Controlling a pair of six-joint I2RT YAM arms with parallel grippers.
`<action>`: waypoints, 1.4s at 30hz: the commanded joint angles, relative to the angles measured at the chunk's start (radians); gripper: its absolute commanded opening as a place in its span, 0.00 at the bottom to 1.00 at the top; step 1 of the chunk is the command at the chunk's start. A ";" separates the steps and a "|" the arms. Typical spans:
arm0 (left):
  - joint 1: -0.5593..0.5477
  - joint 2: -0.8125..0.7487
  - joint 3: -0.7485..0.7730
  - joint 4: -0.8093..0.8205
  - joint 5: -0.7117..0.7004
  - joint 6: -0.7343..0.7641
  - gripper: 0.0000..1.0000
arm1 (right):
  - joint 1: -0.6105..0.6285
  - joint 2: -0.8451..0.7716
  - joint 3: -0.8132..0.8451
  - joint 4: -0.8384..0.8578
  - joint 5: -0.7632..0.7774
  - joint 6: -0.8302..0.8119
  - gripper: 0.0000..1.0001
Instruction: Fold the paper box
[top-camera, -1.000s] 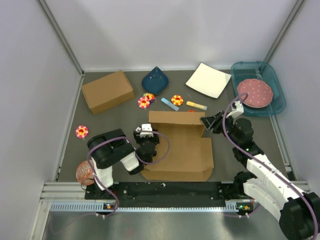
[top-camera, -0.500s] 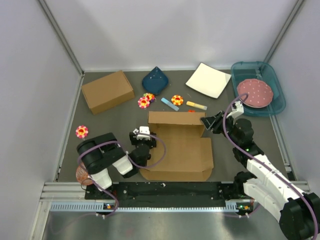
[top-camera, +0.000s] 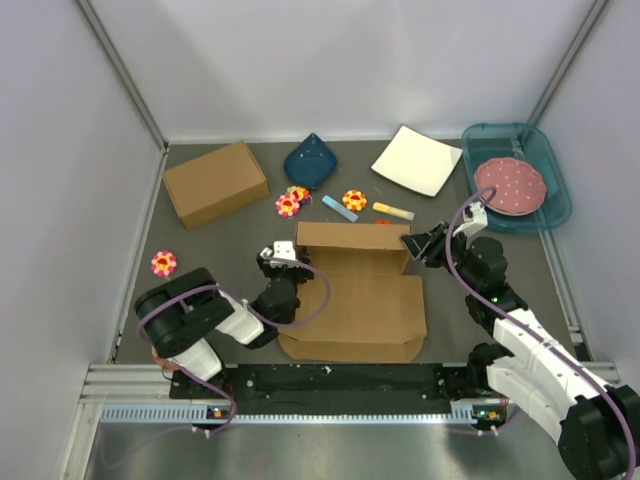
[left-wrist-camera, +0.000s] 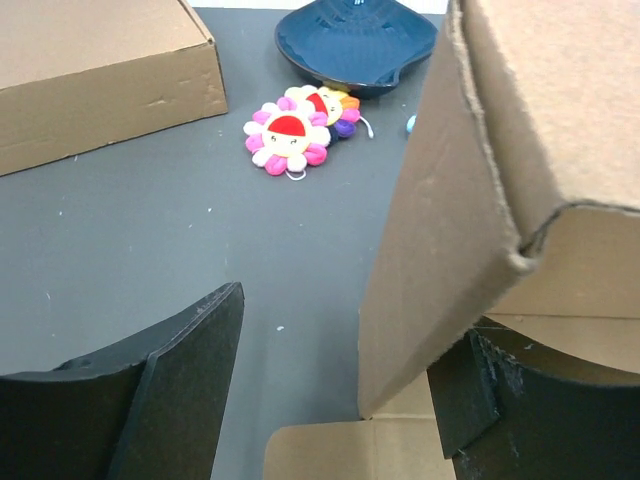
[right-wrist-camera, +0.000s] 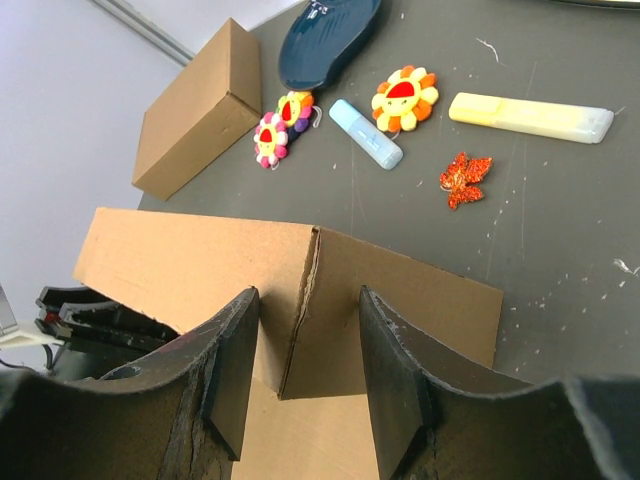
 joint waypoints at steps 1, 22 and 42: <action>0.036 0.000 0.023 0.359 0.005 -0.038 0.74 | 0.015 0.007 -0.005 -0.039 -0.007 -0.018 0.45; 0.114 -0.041 0.069 0.359 0.084 -0.058 0.56 | 0.013 0.019 -0.011 -0.022 -0.015 -0.016 0.45; 0.117 0.085 0.106 0.355 0.096 0.025 0.22 | 0.016 0.027 -0.009 -0.008 -0.028 -0.005 0.45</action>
